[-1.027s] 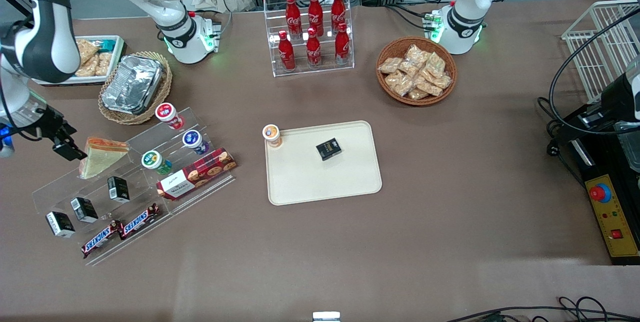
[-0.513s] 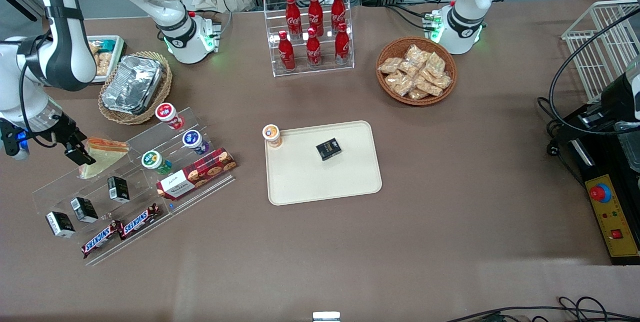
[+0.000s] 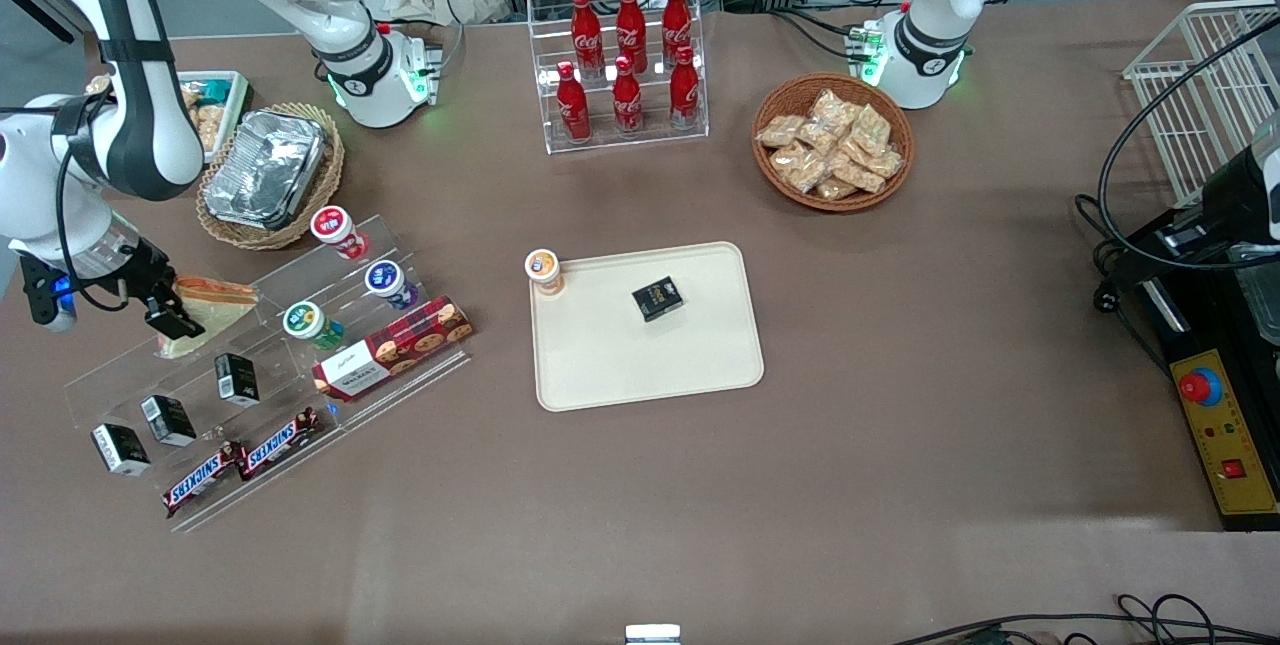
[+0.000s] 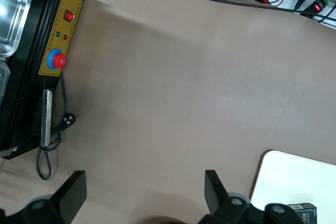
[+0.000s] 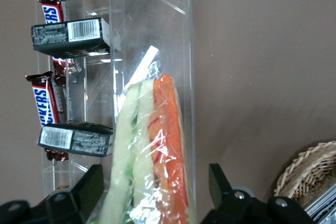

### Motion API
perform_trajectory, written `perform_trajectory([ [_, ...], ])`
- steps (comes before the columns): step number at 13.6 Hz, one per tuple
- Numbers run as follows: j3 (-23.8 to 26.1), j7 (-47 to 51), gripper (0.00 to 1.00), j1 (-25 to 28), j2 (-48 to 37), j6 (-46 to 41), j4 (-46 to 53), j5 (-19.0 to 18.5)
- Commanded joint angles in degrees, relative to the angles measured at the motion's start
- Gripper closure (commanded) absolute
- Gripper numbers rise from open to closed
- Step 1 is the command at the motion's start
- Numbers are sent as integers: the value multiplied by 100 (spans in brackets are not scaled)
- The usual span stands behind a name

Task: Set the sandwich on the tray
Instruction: 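Close the right gripper on the wrapped sandwich and lift it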

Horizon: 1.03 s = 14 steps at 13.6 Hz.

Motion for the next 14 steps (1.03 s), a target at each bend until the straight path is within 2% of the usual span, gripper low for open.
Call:
perform_trajectory([
  [1, 24, -24, 44, -17, 52, 147, -7, 109],
  [3, 33, -59, 78, 1, 52, 147, -6, 109],
  [4, 33, -51, 98, 27, 70, 147, 20, 179],
  [5, 33, -59, 100, 27, 79, 138, 37, 328],
  [10, 68, -409, 100, 45, -263, -2, 151, 355],
  [12, 77, -804, 100, 45, -483, -693, 483, 355],
  [14, 59, -1348, 100, 36, -458, -1685, 1211, 373],
])
